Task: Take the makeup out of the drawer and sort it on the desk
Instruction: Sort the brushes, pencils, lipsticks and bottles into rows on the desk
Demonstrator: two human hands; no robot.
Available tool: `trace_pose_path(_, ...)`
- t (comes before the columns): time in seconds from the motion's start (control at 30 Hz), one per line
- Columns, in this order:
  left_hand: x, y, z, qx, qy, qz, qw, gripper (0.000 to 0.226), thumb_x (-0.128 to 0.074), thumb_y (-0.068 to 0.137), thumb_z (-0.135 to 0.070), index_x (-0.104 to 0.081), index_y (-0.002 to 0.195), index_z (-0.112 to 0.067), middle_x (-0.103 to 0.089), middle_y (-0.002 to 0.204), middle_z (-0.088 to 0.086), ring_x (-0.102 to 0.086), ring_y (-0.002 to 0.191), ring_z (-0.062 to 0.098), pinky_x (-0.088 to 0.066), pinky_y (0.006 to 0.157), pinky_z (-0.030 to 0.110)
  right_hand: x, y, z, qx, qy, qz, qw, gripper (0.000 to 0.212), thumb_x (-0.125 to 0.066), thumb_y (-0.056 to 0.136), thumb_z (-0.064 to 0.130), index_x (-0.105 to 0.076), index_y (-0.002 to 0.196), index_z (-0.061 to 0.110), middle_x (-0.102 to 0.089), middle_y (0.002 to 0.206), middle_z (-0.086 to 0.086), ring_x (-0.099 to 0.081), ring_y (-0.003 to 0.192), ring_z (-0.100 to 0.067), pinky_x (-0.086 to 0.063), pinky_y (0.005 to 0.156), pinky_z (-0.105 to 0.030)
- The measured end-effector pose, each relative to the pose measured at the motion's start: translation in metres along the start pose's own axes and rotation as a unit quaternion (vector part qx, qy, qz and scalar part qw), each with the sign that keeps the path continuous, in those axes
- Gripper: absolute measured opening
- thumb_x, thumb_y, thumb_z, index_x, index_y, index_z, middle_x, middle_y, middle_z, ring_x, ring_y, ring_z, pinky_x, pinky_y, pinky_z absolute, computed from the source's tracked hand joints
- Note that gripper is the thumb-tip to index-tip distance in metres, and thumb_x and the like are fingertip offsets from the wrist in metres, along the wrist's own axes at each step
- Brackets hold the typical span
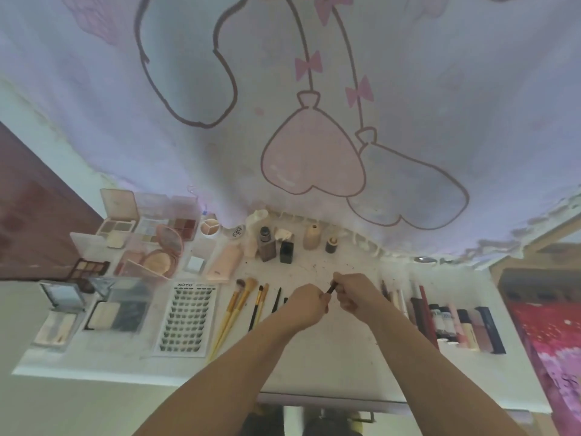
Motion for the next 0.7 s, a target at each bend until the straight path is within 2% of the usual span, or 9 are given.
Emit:
trace_pose_path(0.07, -0.003, -0.017, 0.020, 0.023, -0.066, 0.074, 0.995, 0.038, -0.037, 0.101, -0.027, -0.058, 0.074, -0.011, -0.053, 0.066, 0.000, -0.048, 0.058, 0.013, -0.039, 0.059, 0.024, 0.023, 0.007, 0.004, 0.021, 0.021, -0.079, 0.996, 0.033, -0.042, 0.099, 0.019, -0.051, 0.070, 0.008, -0.037, 0.049, -0.004, -0.031, 0.038, -0.013, -0.022, 0.033, -0.017)
trace_pose_path(0.13, -0.003, -0.033, 0.045, 0.051, -0.141, 0.086, 0.985, 0.036, -0.038, 0.101, -0.027, -0.056, 0.073, -0.013, -0.052, 0.064, -0.002, -0.047, 0.055, 0.009, -0.039, 0.054, 0.018, 0.045, 0.009, 0.016, 0.054, 0.038, -0.108, 0.992, 0.033, -0.042, 0.099, 0.018, -0.050, 0.068, 0.008, -0.036, 0.041, 0.000, -0.029, 0.030, -0.010, -0.019, 0.031, -0.013)
trace_pose_path(0.2, 0.006, -0.035, 0.066, 0.076, -0.183, 0.031, 0.980, 0.032, -0.041, 0.101, -0.025, -0.060, 0.080, -0.010, -0.055, 0.068, -0.002, -0.051, 0.058, 0.008, -0.043, 0.051, 0.015, 0.040, 0.001, 0.031, 0.078, 0.024, -0.052, 0.995, 0.028, -0.044, 0.097, 0.013, -0.052, 0.071, 0.008, -0.040, 0.044, 0.002, -0.030, 0.032, -0.007, -0.019, 0.031, -0.014)
trace_pose_path(0.27, 0.009, -0.025, 0.073, 0.081, -0.176, -0.016, 0.981, 0.028, -0.045, 0.099, -0.023, -0.064, 0.087, -0.006, -0.057, 0.072, 0.001, -0.056, 0.062, 0.011, -0.051, 0.055, 0.017, 0.013, -0.013, 0.036, 0.081, -0.068, -0.005, 0.994, 0.018, -0.048, 0.093, 0.009, -0.055, 0.077, 0.007, -0.051, 0.056, -0.004, -0.041, 0.041, -0.010, -0.028, 0.035, -0.016)
trace_pose_path(0.37, 0.011, -0.009, 0.062, 0.048, -0.071, -0.052, 0.995, 0.027, -0.049, 0.096, -0.022, -0.066, 0.092, -0.002, -0.062, 0.083, 0.009, -0.067, 0.081, 0.026, -0.055, 0.073, 0.029, -0.017, -0.020, 0.021, 0.090, -0.196, -0.011, 0.976, 0.005, -0.051, 0.092, 0.007, -0.056, 0.093, 0.007, -0.064, 0.077, -0.009, -0.057, 0.061, -0.015, -0.045, 0.049, -0.020)
trace_pose_path(0.43, 0.016, -0.002, 0.057, 0.031, 0.022, -0.094, 0.995, 0.026, -0.050, 0.096, -0.025, -0.062, 0.102, -0.003, -0.064, 0.097, 0.010, -0.063, 0.096, 0.026, -0.047, 0.076, 0.028, -0.025, -0.016, 0.005, 0.096, -0.246, -0.041, 0.964, 0.015, -0.051, 0.092, 0.005, -0.057, 0.106, 0.006, -0.064, 0.092, -0.012, -0.061, 0.075, -0.020, -0.052, 0.057, -0.024)
trace_pose_path(0.53, 0.017, 0.008, 0.056, 0.019, 0.090, -0.130, 0.987, 0.024, -0.051, 0.095, -0.025, -0.049, 0.113, -0.009, -0.062, 0.111, 0.010, -0.060, 0.100, 0.025, -0.046, 0.075, 0.031, -0.032, -0.014, -0.011, 0.123, -0.380, -0.077, 0.913, 0.022, -0.048, 0.094, 0.013, -0.060, 0.111, 0.006, -0.064, 0.108, -0.012, -0.061, 0.098, -0.027, -0.052, 0.081, -0.031)
trace_pose_path(0.6, 0.011, 0.013, 0.055, 0.013, 0.136, -0.129, 0.982, 0.027, -0.049, 0.095, -0.021, -0.040, 0.119, -0.011, -0.061, 0.110, 0.010, -0.061, 0.097, 0.026, -0.046, 0.069, 0.033, -0.038, -0.017, -0.019, 0.127, -0.473, -0.087, 0.867, 0.024, -0.045, 0.096, 0.023, -0.056, 0.112, 0.009, -0.062, 0.110, -0.008, -0.059, 0.101, -0.025, -0.044, 0.075, -0.027)
trace_pose_path(0.7, 0.004, 0.019, 0.055, -0.006, 0.188, -0.126, 0.974, 0.034, -0.045, 0.095, -0.015, -0.033, 0.126, -0.012, -0.062, 0.106, 0.010, -0.061, 0.092, 0.026, -0.044, 0.062, 0.034, -0.048, -0.016, -0.022, 0.154, -0.543, -0.097, 0.820, 0.029, -0.039, 0.098, 0.034, -0.053, 0.109, 0.011, -0.062, 0.108, -0.007, -0.060, 0.098, -0.025, -0.038, 0.068, -0.027)
Point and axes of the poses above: each hand's wrist, its own y-axis towards the middle knuckle, its own x-axis out of the back of the hand, z = x × y, the point moved 6 cm from there along y, towards the middle knuckle
